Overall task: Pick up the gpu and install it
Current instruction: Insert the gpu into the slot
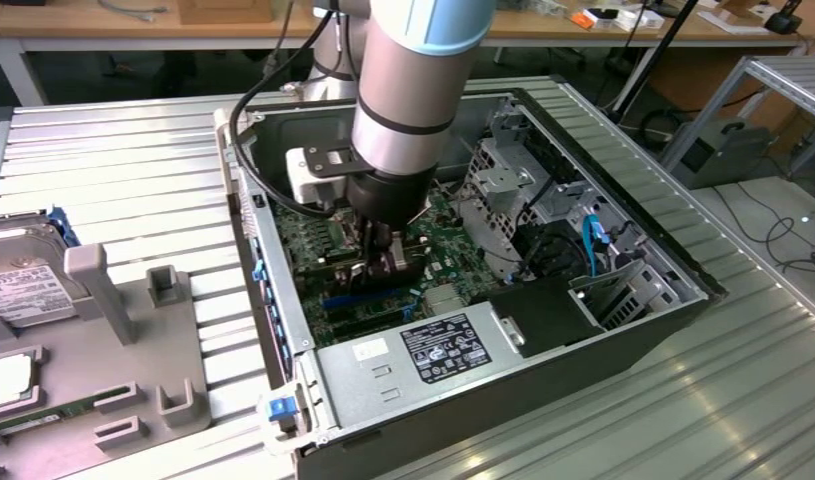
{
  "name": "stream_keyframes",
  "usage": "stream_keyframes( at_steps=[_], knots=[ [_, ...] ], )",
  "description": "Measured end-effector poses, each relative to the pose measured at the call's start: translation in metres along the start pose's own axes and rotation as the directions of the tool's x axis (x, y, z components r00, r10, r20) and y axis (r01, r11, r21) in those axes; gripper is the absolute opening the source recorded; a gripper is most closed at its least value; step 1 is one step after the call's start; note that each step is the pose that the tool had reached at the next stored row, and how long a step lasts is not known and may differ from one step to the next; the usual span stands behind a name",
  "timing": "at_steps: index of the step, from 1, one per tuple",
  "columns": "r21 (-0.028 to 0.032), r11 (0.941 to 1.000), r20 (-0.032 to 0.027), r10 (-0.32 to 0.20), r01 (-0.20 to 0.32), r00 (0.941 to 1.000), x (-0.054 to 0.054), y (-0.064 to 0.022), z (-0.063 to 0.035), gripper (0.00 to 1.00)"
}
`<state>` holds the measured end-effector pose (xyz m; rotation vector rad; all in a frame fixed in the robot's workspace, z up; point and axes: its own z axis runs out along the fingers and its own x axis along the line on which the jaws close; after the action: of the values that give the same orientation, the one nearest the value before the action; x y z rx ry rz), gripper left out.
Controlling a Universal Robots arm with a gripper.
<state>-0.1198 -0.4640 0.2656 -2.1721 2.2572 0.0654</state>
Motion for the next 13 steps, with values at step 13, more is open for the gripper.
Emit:
stream_keyframes(
  at_steps=[13],
  knots=[
    [0.0011, 0.9997, 0.0007, 0.025, -0.025, 0.9997, -0.0003, 0.0001, 0.0002, 0.27]
  ],
)
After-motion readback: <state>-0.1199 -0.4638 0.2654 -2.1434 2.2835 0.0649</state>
